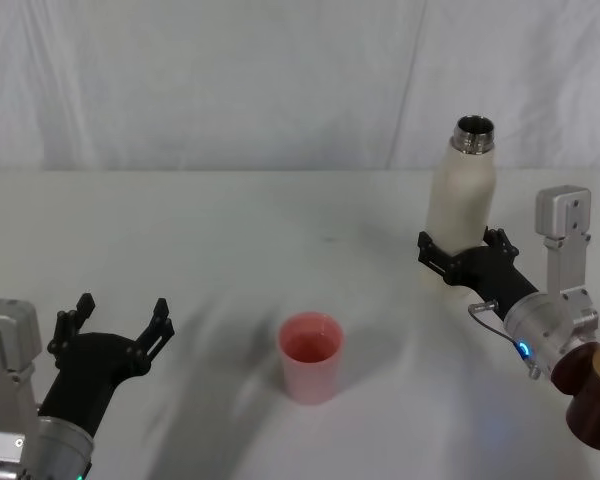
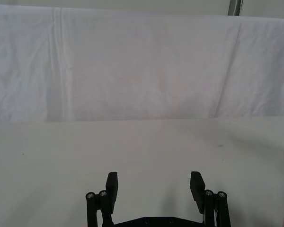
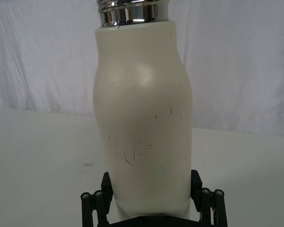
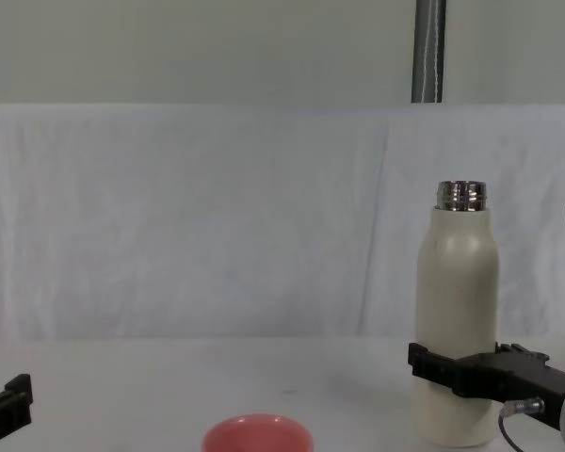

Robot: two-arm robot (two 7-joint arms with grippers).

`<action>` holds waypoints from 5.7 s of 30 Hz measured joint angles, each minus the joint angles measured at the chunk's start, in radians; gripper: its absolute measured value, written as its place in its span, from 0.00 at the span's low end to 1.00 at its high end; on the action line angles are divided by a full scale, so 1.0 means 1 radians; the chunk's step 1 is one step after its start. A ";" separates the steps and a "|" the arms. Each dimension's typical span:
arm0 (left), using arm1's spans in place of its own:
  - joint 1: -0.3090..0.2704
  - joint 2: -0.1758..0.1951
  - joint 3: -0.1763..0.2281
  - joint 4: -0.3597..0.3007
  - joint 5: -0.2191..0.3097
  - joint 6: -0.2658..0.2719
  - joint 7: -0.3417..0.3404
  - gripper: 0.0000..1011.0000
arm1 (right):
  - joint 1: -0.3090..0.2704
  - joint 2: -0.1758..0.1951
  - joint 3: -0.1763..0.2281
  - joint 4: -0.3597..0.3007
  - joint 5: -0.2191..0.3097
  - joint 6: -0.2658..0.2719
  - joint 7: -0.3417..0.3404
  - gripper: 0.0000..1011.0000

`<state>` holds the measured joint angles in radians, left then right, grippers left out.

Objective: Grasp the thermos with one hand and pour water into the cup lid.

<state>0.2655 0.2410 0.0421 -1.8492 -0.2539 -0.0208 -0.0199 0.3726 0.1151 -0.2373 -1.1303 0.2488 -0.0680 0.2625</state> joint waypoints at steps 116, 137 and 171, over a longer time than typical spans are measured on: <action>0.000 0.000 0.000 0.000 0.000 0.000 0.000 0.99 | -0.282 0.214 -0.132 -0.427 -0.858 -0.058 -0.265 0.95; 0.000 0.000 0.000 0.000 0.000 0.000 0.000 0.99 | -0.224 0.249 -0.191 -0.385 -1.000 -0.071 -0.305 0.95; 0.000 0.000 0.000 0.000 0.000 0.000 0.000 0.99 | -0.099 0.277 -0.278 -0.303 -1.047 -0.083 -0.268 0.95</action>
<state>0.2655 0.2410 0.0421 -1.8492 -0.2538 -0.0208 -0.0199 0.2739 0.3921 -0.5153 -1.4337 -0.7978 -0.1511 -0.0053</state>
